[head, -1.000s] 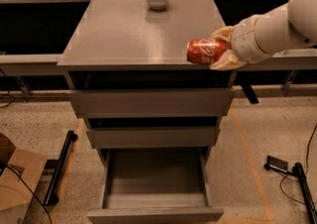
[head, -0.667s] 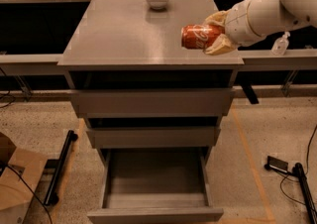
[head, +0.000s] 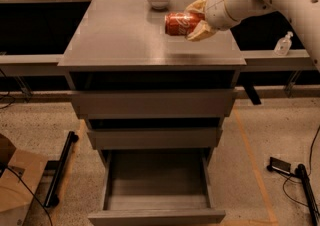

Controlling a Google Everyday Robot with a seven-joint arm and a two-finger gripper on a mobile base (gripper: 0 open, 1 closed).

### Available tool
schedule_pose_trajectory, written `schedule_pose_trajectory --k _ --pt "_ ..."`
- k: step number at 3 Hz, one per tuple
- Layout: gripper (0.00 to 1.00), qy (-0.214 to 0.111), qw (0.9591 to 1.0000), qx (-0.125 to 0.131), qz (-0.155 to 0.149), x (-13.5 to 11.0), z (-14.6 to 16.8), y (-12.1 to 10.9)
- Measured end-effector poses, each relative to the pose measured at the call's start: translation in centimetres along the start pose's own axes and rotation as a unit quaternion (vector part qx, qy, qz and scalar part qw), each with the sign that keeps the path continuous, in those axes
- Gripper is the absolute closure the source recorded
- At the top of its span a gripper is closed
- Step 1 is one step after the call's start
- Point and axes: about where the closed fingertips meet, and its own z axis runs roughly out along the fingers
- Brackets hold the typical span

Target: Pick coke can from bottom drawer and place on counter

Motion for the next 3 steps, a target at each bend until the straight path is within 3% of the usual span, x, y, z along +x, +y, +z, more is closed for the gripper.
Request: schedule_pose_trajectory --k 2,3 --pt "0.07 0.012 0.9999 -0.005 0.011 2.1 4.7 -1.3" --pt "0.0 0.017 0.9995 -0.014 0.021 2.9 6.0 -0.9"
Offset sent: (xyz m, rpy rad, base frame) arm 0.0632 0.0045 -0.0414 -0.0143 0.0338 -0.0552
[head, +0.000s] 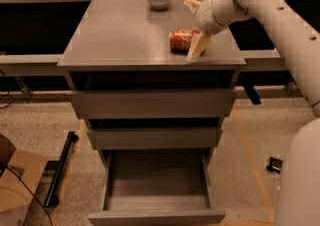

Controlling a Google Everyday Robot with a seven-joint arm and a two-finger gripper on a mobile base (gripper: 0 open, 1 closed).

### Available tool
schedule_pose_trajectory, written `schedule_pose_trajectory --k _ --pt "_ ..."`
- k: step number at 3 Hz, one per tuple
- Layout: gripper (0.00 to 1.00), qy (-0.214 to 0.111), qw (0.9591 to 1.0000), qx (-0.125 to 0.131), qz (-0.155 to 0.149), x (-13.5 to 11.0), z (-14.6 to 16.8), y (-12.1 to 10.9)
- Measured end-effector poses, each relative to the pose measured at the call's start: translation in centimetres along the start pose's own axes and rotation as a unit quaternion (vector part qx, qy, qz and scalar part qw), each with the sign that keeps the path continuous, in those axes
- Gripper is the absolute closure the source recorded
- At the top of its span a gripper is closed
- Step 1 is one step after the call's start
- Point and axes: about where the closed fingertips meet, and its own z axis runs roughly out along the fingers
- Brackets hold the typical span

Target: Pick coke can from bottom drawer and place on counter

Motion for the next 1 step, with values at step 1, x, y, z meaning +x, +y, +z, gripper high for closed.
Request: schedule_pose_trajectory --k 1 --pt "0.0 0.0 1.0 0.0 0.0 0.0 0.0 0.0"
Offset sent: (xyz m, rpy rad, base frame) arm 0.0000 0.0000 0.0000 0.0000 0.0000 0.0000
